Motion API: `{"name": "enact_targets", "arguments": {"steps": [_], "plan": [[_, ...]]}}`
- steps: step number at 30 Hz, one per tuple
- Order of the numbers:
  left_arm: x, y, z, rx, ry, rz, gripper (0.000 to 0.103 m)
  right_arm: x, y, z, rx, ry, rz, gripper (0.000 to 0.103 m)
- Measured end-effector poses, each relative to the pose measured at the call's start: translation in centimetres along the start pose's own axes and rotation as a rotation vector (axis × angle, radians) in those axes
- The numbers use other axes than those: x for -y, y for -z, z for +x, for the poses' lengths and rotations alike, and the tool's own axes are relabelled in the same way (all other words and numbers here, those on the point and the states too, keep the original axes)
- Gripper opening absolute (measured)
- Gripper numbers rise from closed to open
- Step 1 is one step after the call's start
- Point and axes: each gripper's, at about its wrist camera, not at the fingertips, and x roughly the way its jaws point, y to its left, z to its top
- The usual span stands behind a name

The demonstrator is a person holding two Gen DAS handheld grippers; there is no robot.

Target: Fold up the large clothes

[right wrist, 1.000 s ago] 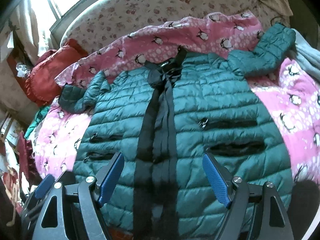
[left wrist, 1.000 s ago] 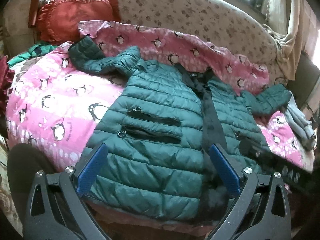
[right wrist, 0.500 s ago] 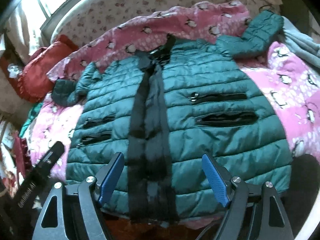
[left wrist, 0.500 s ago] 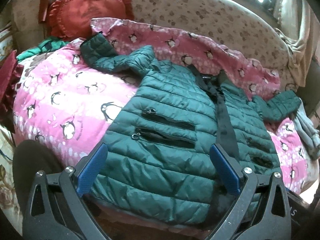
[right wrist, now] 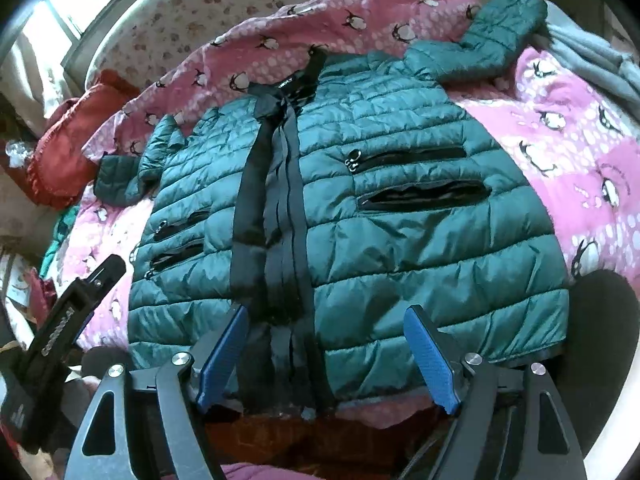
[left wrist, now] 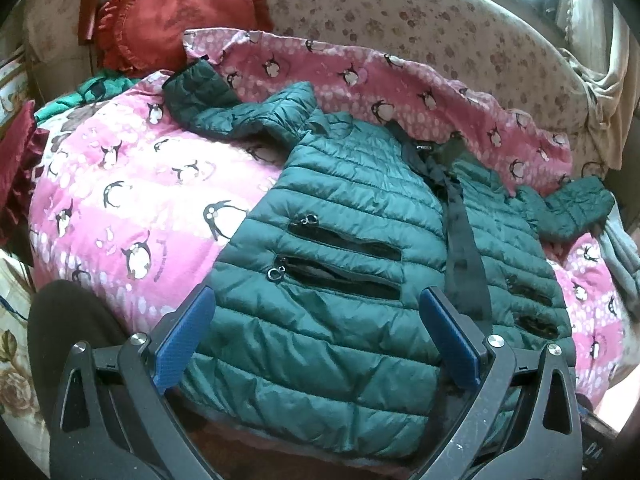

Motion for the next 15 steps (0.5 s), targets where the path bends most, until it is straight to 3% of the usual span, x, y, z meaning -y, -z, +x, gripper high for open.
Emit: {"name": "enact_targets", "arguments": {"steps": [4,11,15], "plan": [[0.4,-0.3,0.9,-0.022,-0.005,0.021,0.102,0.4,-1.1,-0.4,0.025,0.033,0.013,0.078],[1.5,-3.2,2.5,-0.009,-0.030,0.081,0.102,-1.0,-4.4,1.4,0.085,0.055,-0.121,0.078],[1.9,-5.3,3.6,0.005,-0.020,0.086,0.102,-0.8,-7.3,1.5,0.169,0.115,-0.163,0.078]]}}
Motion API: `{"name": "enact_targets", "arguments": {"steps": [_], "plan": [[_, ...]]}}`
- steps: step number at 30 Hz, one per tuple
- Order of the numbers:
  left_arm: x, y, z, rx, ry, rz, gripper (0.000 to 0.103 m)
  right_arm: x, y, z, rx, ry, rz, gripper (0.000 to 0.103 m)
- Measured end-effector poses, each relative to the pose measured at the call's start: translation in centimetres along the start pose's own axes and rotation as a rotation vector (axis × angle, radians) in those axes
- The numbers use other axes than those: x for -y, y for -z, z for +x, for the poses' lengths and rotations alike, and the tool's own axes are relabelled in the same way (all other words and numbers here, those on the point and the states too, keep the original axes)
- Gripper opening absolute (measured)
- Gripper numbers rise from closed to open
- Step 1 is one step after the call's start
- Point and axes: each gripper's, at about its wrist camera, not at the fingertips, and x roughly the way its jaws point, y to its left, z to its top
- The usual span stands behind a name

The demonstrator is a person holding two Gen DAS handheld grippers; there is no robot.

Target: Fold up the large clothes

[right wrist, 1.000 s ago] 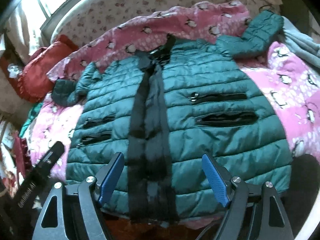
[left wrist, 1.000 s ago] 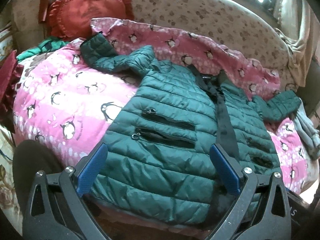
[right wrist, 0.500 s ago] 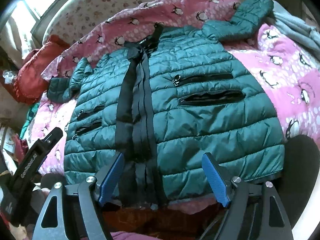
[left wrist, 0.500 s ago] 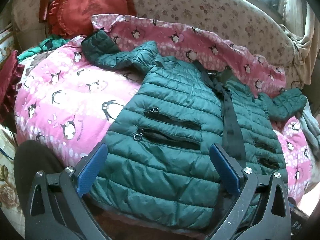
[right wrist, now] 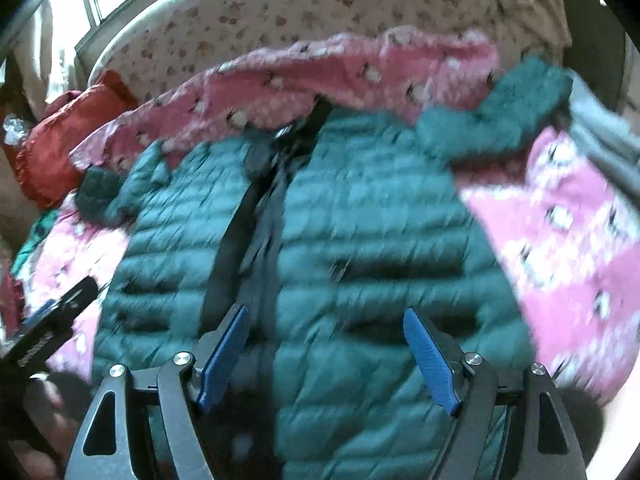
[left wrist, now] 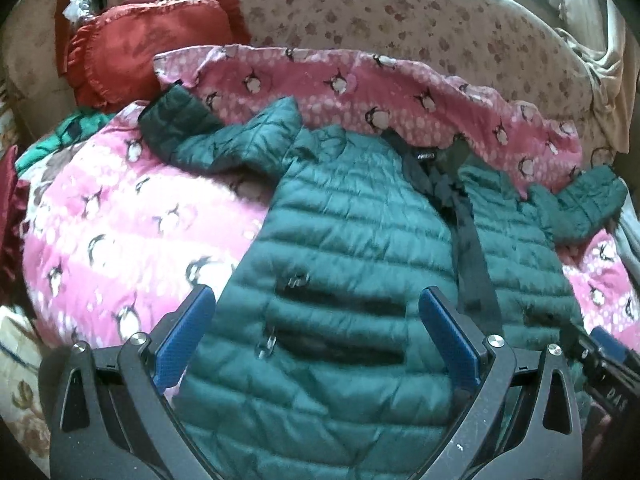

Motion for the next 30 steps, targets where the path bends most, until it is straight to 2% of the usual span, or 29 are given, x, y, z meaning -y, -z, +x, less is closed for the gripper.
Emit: {"name": "enact_targets", "arguments": {"steps": [3,9,21,30], "plan": [[0.3,-1.0,0.9,-0.002,0.007,-0.007,0.102,0.6,-1.6,0.4,0.030,0.022,-0.012,0.078],[1.2,-2.6,2.5,-0.011,-0.002,0.018,0.102,0.7,-3.5,1.7,0.032,-0.007,-0.027,0.078],[0.8,-4.0,5.4,-0.070,0.011,-0.030,0.102,-1.0,-5.3,3.8,0.006,-0.114,-0.006,0.078],[0.4,-4.5,6.4,-0.069,-0.001,-0.040,0.102,-2.2,-5.9,4.9,-0.010,-0.082,-0.031,0.078]]}}
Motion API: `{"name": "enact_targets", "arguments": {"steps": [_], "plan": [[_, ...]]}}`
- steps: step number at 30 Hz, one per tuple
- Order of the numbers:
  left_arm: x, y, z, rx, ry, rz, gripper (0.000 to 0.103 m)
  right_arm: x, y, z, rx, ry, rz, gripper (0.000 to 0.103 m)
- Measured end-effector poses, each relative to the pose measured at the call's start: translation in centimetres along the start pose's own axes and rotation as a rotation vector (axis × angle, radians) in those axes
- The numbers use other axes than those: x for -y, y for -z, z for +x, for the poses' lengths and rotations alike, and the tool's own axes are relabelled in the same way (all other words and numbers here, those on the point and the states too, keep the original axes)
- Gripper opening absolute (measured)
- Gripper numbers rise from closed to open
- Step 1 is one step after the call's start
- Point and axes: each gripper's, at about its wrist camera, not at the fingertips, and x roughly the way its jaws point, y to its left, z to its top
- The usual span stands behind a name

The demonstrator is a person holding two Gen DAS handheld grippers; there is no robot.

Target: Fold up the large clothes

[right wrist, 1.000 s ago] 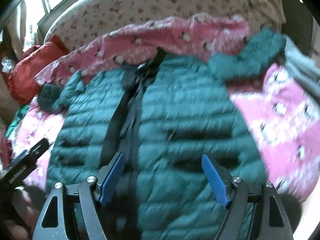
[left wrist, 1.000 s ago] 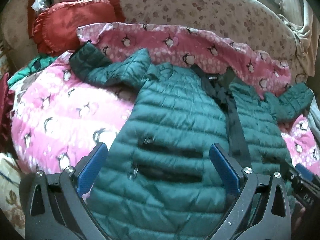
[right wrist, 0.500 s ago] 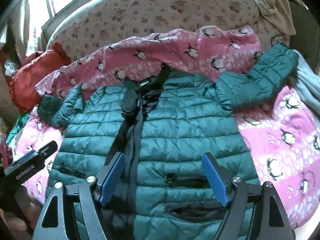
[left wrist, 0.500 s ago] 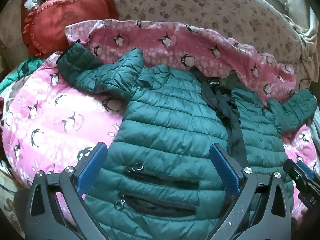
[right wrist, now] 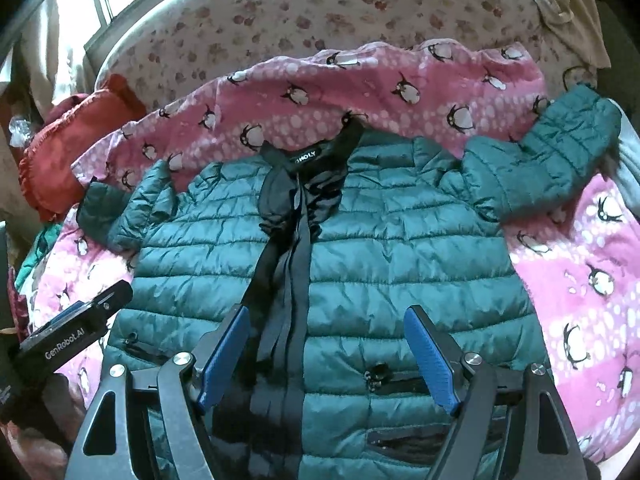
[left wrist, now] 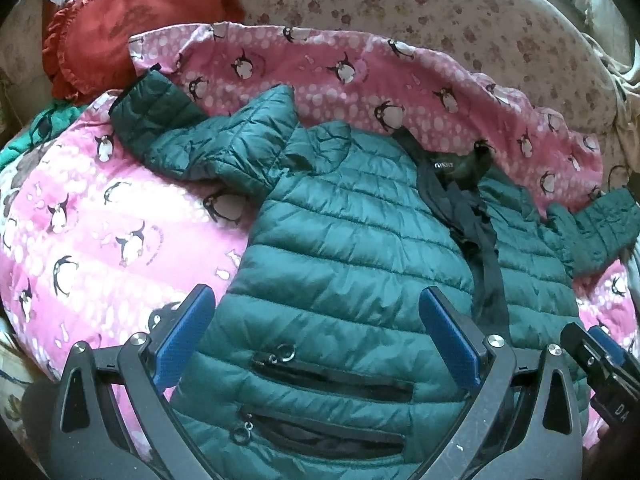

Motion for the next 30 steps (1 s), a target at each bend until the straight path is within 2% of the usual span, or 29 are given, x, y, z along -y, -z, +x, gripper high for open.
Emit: {"name": "enact_targets", "arguments": {"steps": [11,30], "plan": [[-0.1,-1.0,0.4,0.002,-0.012,0.005,0.102,-0.9,-1.4,1.0,-0.012,0.041,-0.033,0.078],[-0.8,-3.0,1.9,-0.004,-0.045,0.029,0.102,-0.5,-4.1,3.2,-0.031,0.014,0.037,0.078]]}}
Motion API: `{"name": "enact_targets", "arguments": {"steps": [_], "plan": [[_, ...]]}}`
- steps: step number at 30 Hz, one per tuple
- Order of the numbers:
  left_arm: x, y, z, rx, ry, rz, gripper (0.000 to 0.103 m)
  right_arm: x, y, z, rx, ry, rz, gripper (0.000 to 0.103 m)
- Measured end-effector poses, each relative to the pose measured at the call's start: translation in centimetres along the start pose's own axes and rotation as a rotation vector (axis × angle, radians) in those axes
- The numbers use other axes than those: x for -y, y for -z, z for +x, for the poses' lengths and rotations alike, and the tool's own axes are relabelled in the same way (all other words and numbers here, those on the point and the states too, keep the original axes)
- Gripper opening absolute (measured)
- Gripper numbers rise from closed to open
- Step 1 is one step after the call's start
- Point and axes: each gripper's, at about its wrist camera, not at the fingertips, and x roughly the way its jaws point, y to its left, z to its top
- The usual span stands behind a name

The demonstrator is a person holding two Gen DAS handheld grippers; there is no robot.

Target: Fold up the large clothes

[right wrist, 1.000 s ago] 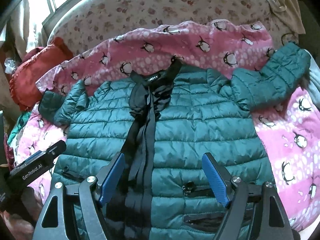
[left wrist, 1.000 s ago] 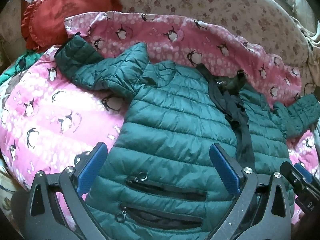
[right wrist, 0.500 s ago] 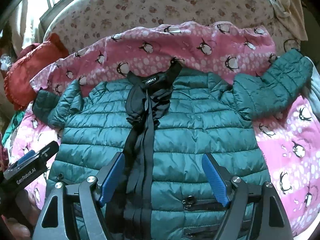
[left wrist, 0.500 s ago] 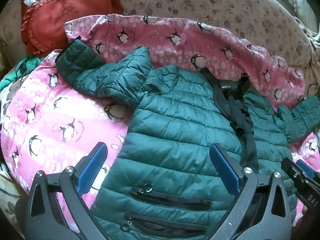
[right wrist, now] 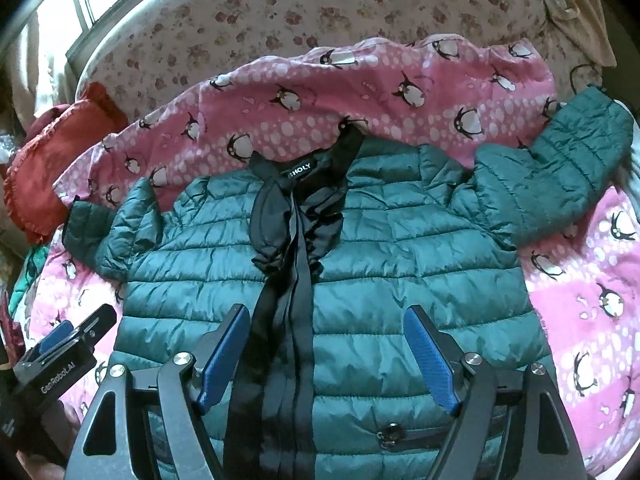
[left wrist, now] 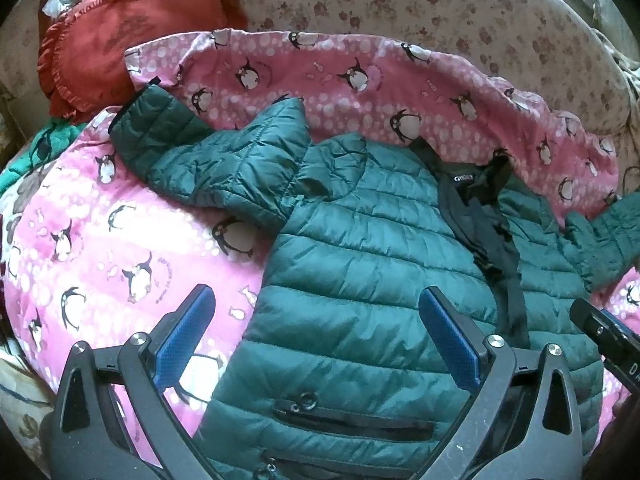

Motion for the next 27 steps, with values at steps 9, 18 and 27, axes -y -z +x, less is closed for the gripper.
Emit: {"name": "enact_targets", "arguments": {"steps": [9,18,27], "plan": [[-1.4,-2.4,1.1,-0.008,0.030,0.000,0.102,-0.8,-1.7,1.4,-0.020,-0.037,0.008,0.078],[-4.7,-5.1,2.6,0.004,0.031,-0.030,0.102,-2.0,-2.8,3.2,-0.034,-0.026,-0.008,0.078],[-7.0,-6.7,5.6,-0.013,0.002,-0.021,0.102,-3.0,-3.3,5.8,-0.060,-0.019,0.007,0.078]]}}
